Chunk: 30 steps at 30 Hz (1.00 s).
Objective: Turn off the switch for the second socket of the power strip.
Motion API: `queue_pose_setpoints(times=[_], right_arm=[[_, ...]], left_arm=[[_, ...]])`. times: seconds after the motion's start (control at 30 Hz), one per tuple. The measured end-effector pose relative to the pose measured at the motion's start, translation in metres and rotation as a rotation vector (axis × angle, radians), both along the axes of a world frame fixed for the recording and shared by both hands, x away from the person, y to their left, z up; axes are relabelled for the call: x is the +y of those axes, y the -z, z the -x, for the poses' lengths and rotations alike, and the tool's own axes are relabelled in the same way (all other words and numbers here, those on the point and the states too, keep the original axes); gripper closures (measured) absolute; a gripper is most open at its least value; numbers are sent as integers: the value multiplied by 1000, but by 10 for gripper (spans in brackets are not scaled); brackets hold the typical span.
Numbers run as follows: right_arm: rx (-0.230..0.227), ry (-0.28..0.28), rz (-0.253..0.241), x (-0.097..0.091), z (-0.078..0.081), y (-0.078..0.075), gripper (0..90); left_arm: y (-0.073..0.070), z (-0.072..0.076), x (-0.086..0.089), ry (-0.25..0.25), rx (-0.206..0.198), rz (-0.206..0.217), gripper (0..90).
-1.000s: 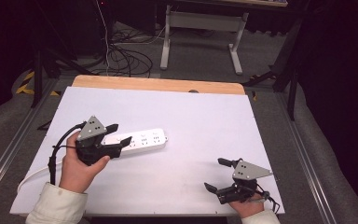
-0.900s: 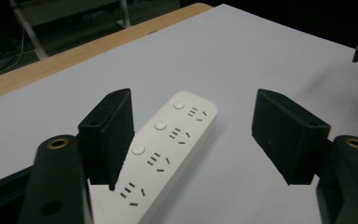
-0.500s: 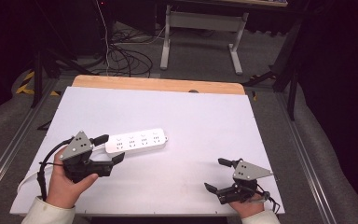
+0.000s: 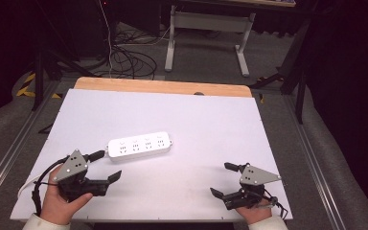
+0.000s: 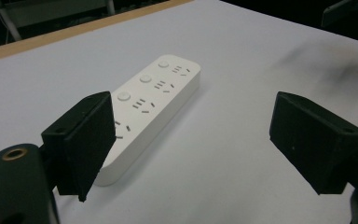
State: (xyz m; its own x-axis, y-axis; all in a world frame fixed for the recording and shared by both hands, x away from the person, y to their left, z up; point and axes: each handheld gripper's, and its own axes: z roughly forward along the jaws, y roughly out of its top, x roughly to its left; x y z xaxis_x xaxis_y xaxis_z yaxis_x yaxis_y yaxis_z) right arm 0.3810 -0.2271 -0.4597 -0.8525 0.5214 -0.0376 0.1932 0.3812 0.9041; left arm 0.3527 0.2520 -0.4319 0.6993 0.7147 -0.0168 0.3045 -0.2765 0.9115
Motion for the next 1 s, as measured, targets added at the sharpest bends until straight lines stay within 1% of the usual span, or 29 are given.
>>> queue_pose_setpoints(times=[0.07,0.13,0.27,0.3,0.37,0.43,0.5,0.53,0.57,0.67,0.73,0.8,0.83,0.93,1.0], right_arm=[[1,0,0,0,0,0,56],[0,1,0,0,0,0,56],[0,1,0,0,0,0,55],[-1,2,1,0,0,0,55],[0,3,3,0,0,0,54],[-1,4,6,-1,1,0,53],[-1,3,3,-1,1,1,53],[0,4,3,-1,1,0,53],[-1,4,4,-1,1,0,53],[0,8,3,-2,2,0,51],[0,8,2,-2,2,1,51],[3,9,2,-3,2,1,49],[5,10,-1,-3,2,1,49],[5,13,-1,-3,2,1,47],[6,16,1,-3,1,1,47]], left_arm=[[6,2,4,5,15,20,152],[12,3,8,9,20,23,152],[21,6,13,1,17,4,152],[22,7,14,-1,4,-9,151],[25,9,16,-9,-6,-31,149],[28,11,18,-18,-19,-40,147],[31,13,21,-22,-15,-43,149],[33,13,23,-21,-8,-26,150],[36,14,24,-21,5,2,151],[42,14,29,-20,41,54,151],[42,13,30,-16,51,75,151],[42,13,30,-14,44,67,151],[42,13,30,-13,38,53,151],[41,12,28,-4,5,1,154],[40,13,28,-4,-8,-5,154]])
